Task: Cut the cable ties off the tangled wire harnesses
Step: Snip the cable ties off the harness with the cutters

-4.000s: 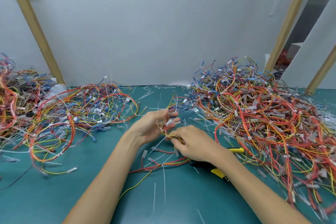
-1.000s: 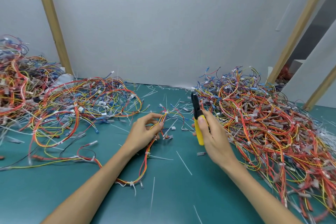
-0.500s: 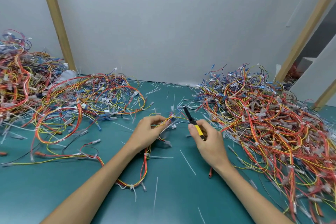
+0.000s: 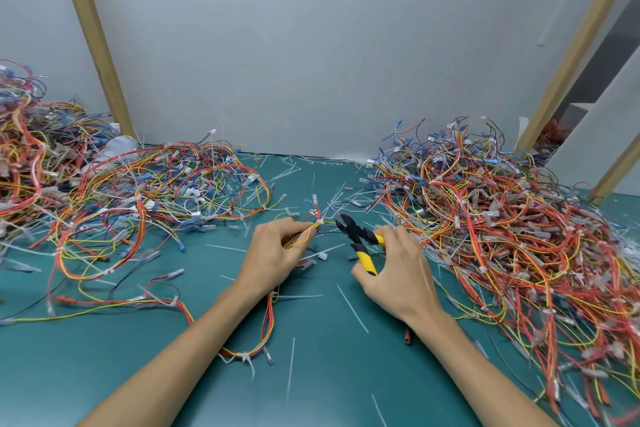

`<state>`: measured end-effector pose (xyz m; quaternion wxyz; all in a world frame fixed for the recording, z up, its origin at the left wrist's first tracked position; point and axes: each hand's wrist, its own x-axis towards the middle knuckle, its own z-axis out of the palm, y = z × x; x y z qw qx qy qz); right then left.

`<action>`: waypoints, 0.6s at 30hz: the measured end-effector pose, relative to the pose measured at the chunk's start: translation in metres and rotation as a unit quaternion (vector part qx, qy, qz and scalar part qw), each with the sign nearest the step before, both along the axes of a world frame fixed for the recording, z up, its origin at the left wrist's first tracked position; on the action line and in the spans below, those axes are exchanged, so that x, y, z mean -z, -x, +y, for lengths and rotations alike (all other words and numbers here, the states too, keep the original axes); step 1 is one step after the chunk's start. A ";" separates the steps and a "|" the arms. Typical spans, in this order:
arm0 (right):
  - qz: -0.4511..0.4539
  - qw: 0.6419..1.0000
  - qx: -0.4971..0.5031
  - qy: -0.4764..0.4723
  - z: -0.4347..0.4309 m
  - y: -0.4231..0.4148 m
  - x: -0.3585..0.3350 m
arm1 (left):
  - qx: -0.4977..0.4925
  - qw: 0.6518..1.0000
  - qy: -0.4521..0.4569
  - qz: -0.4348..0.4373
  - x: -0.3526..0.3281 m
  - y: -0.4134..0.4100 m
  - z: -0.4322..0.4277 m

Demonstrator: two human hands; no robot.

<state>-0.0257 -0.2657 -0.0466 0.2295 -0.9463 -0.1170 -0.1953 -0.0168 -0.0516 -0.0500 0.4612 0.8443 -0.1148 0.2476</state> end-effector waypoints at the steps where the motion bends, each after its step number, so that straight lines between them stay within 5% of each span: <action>1: 0.011 1.000 0.009 0.022 -0.001 0.000 0.000 | -0.003 1.000 -0.012 -0.019 -0.001 0.001 0.000; 8: 0.019 0.997 0.013 0.074 -0.002 0.002 -0.001 | -0.007 0.990 -0.105 -0.094 -0.007 0.008 -0.003; 18: 0.018 1.000 -0.012 0.012 -0.001 0.003 -0.001 | 0.000 0.976 -0.174 -0.132 -0.014 0.017 -0.008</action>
